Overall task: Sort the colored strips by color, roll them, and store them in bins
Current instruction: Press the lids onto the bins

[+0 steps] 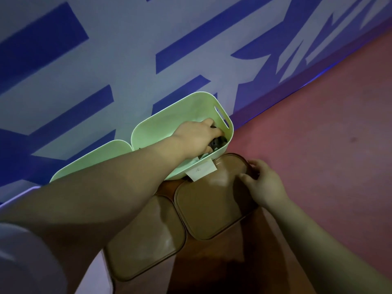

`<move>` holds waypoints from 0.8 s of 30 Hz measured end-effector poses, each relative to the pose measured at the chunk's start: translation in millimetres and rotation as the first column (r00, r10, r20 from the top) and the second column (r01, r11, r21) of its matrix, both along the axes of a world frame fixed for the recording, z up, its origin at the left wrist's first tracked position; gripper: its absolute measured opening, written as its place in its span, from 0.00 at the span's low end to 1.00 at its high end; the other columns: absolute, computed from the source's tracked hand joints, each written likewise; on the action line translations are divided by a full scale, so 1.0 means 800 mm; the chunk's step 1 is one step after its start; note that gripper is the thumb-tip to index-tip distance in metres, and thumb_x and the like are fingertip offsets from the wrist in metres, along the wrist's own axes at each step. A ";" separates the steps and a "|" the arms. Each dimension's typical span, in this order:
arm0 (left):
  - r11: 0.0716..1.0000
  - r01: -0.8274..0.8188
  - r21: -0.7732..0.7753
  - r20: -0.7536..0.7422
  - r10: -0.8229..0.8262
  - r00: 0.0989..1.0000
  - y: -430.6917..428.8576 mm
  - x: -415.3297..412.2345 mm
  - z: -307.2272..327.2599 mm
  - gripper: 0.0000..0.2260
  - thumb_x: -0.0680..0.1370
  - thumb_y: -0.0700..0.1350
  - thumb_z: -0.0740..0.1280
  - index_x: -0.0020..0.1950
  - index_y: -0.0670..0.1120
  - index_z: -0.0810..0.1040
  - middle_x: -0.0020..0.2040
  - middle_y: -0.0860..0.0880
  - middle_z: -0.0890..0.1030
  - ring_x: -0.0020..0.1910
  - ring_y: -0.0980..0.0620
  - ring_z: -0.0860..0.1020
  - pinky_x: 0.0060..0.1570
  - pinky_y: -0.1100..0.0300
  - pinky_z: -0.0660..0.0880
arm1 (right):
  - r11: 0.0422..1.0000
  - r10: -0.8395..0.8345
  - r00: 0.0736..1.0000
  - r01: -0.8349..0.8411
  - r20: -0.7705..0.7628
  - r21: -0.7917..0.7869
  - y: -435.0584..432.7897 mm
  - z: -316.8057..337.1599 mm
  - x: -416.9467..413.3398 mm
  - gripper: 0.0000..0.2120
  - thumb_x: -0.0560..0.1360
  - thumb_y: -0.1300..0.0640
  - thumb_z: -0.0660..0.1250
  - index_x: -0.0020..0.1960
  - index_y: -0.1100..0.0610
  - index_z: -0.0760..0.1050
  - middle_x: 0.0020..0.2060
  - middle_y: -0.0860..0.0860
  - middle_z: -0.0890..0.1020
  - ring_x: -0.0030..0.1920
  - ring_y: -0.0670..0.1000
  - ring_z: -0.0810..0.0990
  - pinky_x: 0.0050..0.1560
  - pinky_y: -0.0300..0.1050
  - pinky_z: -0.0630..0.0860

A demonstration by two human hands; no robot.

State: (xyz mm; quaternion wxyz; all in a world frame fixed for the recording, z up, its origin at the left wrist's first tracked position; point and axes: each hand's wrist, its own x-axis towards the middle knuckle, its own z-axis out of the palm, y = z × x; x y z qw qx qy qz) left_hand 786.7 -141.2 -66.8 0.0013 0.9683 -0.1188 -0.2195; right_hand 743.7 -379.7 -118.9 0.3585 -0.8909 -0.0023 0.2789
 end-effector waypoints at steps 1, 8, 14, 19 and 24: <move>1.000 0.010 0.007 0.009 -0.010 1.000 -0.001 -0.001 0.001 0.23 0.76 0.51 0.67 0.71 0.56 0.68 0.61 0.48 0.72 0.48 0.43 0.79 0.35 0.55 0.72 | 0.999 -0.026 1.000 0.026 -0.018 0.021 -0.001 0.003 0.001 0.22 0.75 0.50 0.71 0.68 0.50 0.73 0.61 0.51 0.80 0.60 0.53 0.79 0.57 0.44 0.72; 0.986 -0.090 -0.142 -0.058 0.083 0.995 0.009 -0.005 0.006 0.32 0.73 0.51 0.71 0.75 0.52 0.63 0.68 0.49 0.72 0.59 0.44 0.77 0.51 0.48 0.78 | 0.965 -0.157 0.984 0.171 -0.082 0.197 -0.007 0.044 0.006 0.11 0.80 0.55 0.64 0.61 0.49 0.79 0.48 0.46 0.83 0.47 0.46 0.81 0.54 0.47 0.79; 0.982 -0.124 -0.143 -0.049 0.118 0.992 0.015 -0.018 0.026 0.34 0.73 0.54 0.72 0.76 0.51 0.62 0.70 0.49 0.72 0.64 0.45 0.75 0.56 0.48 0.77 | 0.940 -0.210 0.978 0.206 -0.016 0.271 -0.011 0.099 0.010 0.06 0.78 0.53 0.67 0.53 0.47 0.82 0.41 0.43 0.84 0.41 0.42 0.83 0.41 0.38 0.79; 0.915 -0.282 -0.289 0.061 0.312 0.948 0.007 -0.049 0.072 0.28 0.78 0.57 0.68 0.75 0.54 0.65 0.72 0.50 0.71 0.65 0.48 0.75 0.59 0.51 0.75 | 0.967 -0.196 0.964 0.159 0.180 0.200 -0.008 0.156 0.003 0.05 0.75 0.50 0.70 0.49 0.46 0.83 0.37 0.42 0.84 0.38 0.39 0.82 0.41 0.41 0.79; 0.747 -0.348 -0.567 0.103 0.483 0.869 -0.021 -0.103 0.132 0.21 0.79 0.56 0.66 0.71 0.60 0.69 0.59 0.54 0.76 0.47 0.56 0.79 0.52 0.58 0.75 | 0.977 -0.158 0.923 0.096 0.351 0.189 0.001 0.203 -0.023 0.07 0.73 0.46 0.70 0.50 0.43 0.83 0.38 0.39 0.84 0.40 0.38 0.81 0.42 0.43 0.80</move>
